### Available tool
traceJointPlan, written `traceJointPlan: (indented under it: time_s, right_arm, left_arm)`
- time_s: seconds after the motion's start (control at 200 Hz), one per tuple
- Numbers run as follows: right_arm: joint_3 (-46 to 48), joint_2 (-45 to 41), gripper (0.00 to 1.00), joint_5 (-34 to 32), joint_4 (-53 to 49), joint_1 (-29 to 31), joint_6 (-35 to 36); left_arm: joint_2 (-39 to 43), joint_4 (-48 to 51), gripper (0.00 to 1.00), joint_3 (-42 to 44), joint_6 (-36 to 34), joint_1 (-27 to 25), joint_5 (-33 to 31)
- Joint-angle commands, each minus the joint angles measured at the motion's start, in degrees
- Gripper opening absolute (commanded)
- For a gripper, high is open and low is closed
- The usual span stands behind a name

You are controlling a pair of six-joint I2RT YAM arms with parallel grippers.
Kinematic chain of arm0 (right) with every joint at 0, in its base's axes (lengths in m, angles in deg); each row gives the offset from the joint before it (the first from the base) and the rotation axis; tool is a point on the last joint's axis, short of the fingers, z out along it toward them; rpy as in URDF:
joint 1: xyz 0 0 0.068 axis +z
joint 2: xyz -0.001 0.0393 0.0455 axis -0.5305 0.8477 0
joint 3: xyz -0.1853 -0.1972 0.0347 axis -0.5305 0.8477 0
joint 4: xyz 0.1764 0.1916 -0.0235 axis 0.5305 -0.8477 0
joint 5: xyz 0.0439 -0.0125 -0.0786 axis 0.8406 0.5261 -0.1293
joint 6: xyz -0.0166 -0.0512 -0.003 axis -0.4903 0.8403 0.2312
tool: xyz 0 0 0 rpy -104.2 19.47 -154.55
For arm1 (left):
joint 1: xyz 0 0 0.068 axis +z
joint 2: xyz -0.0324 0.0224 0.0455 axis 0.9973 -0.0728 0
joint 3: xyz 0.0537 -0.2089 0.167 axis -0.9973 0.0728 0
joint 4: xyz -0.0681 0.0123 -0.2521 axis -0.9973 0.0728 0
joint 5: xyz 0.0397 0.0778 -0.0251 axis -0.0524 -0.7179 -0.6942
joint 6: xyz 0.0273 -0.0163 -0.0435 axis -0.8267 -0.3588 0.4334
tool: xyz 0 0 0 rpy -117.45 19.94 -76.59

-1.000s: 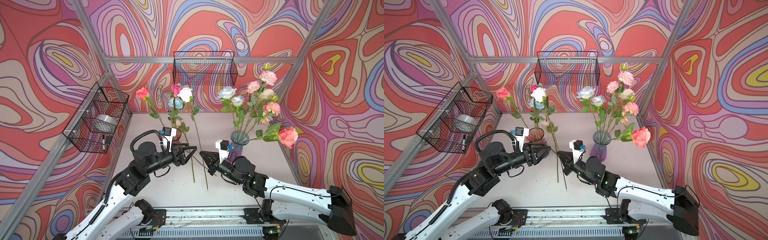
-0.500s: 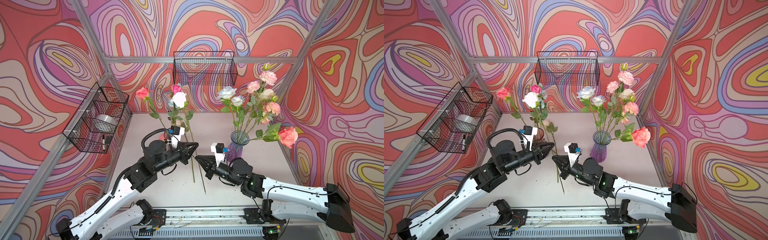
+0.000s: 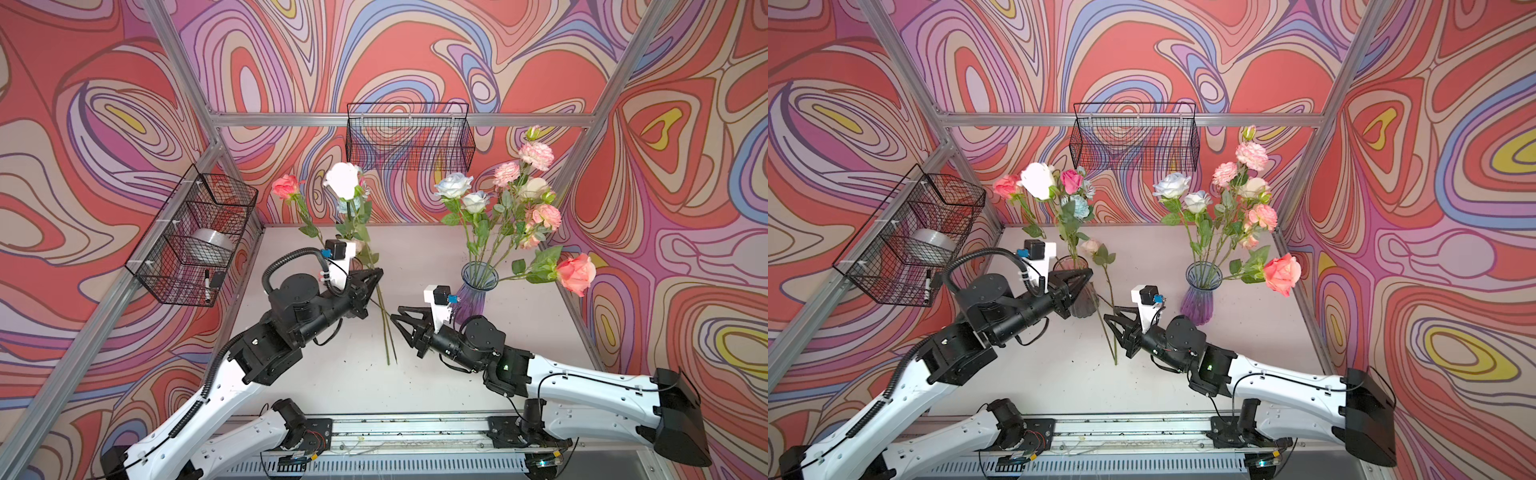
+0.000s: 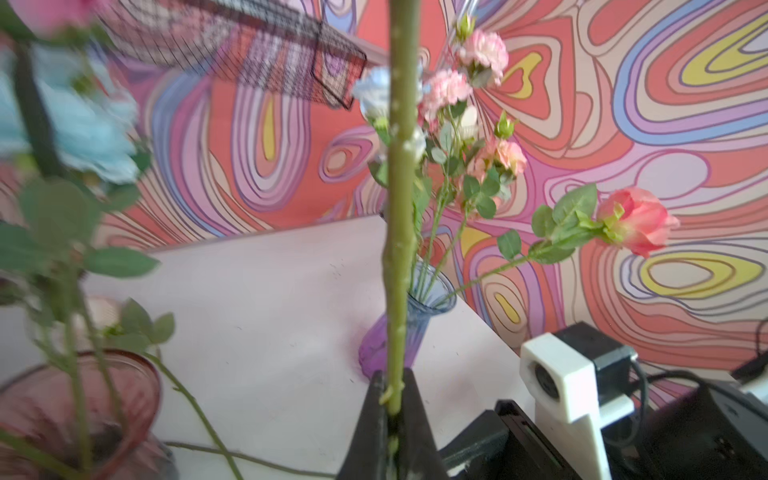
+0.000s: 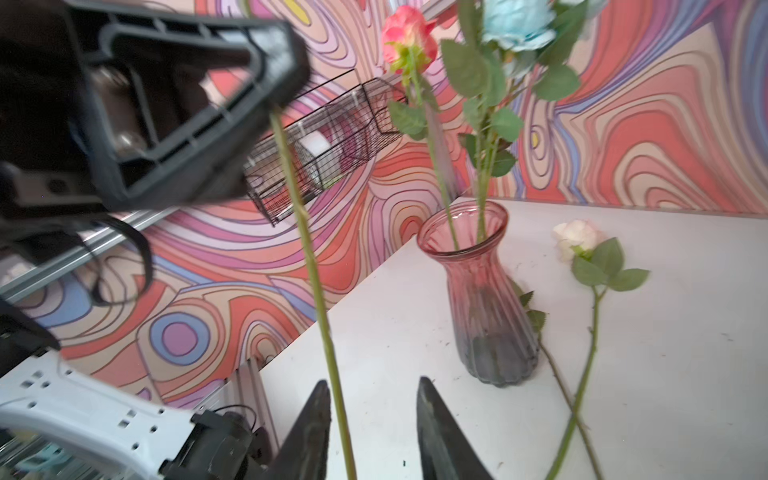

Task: Arrange the flowers into the vase
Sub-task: 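Carry the white rose over the pink vase with the left gripper while the right retracts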

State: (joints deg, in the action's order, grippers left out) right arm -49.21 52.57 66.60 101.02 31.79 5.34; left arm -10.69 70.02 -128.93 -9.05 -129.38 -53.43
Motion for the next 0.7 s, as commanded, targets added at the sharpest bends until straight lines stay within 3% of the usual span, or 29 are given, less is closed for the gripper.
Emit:
traceJointPlan:
  time_s: [0.0, 0.17, 0.295, 0.491, 0.691]
  right_arm:
    - [1.5, -3.1, 0.37, -9.8, -3.9, 0.2, 1.1]
    - [1.3, -3.0, 0.38, -12.0, -5.9, 0.2, 1.7]
    - [0.9, -2.7, 0.38, -11.9, -6.6, 0.2, 1.9]
    - [0.9, -3.3, 0.38, -11.3, -7.5, 0.2, 2.0]
    - [2.1, -4.0, 0.38, -11.7, -7.7, 0.2, 1.9]
  left_arm:
    - [-0.4, 2.4, 0.00, -7.4, -12.4, 0.0, -12.9]
    - [-4.6, -4.3, 0.00, -12.5, -24.5, 0.2, -21.6]
    - [-9.0, -6.6, 0.00, -14.4, -29.2, 1.9, -22.4]
    - [-13.0, -11.7, 0.00, -12.4, -25.5, 9.0, -19.3]
    - [-14.1, -13.6, 0.00, -9.3, -23.2, 11.6, -17.1]
